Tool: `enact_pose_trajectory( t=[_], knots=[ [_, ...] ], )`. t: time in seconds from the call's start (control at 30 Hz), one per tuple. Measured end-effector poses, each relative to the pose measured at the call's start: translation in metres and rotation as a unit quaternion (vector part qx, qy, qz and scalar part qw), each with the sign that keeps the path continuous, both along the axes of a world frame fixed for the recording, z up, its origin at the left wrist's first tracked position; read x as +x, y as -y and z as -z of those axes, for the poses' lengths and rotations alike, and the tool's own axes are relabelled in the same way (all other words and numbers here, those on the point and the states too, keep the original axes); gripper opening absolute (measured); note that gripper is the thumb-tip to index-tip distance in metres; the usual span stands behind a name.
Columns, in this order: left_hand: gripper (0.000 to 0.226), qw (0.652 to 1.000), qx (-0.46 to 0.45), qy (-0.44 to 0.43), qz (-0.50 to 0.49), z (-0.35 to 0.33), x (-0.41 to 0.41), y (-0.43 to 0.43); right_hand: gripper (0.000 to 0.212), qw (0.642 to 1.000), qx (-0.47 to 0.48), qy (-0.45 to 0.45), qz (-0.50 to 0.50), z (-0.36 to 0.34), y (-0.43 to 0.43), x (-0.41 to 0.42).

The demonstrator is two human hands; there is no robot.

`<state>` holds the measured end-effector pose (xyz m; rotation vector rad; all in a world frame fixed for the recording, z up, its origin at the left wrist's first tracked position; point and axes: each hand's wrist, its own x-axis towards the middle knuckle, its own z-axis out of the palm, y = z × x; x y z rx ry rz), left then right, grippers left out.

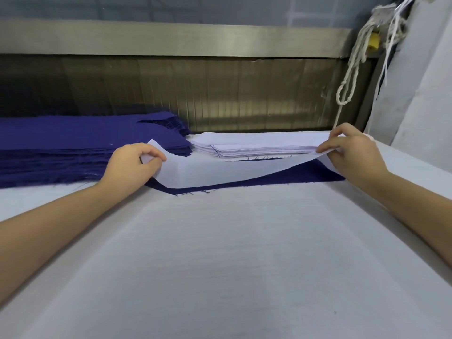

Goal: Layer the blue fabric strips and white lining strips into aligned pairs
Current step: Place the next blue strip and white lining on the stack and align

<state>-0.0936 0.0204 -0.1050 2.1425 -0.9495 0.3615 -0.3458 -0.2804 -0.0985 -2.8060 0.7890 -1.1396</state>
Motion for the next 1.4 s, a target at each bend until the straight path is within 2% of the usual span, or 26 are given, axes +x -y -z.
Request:
enact_pose_trajectory(
  t=[0.17,0.33,0.6,0.93,1.2,1.4],
  knots=[
    [0.016,1.000,0.009,0.002,0.004,0.0024,0.0041,0.0004,0.031,0.998,0.053,-0.009,-0.031,0.0007,-0.0003,0.0001],
    [0.022,1.000,0.023,0.004,0.016,0.0037,0.0069,-0.0004,0.040,0.976,0.204,0.066,-0.034,0.0011,0.0034,-0.0004],
    [0.024,0.999,0.026,0.022,0.009,0.0026,0.0048,0.0000,0.016,0.989,0.124,0.076,0.018,0.0012,0.0061,0.0009],
    [0.031,1.000,0.015,0.014,0.017,0.0000,0.0014,-0.0016,0.020,0.986,0.107,0.086,0.091,-0.0020,0.0067,-0.0010],
    [0.032,0.999,0.030,0.019,0.015,0.0009,0.0032,-0.0012,0.025,0.977,0.196,0.084,0.024,0.0015,0.0054,0.0000],
    [0.024,0.999,0.023,0.026,0.007,0.0013,0.0026,0.0005,0.022,0.989,0.125,0.039,0.066,0.0006,0.0066,-0.0009]
  ],
)
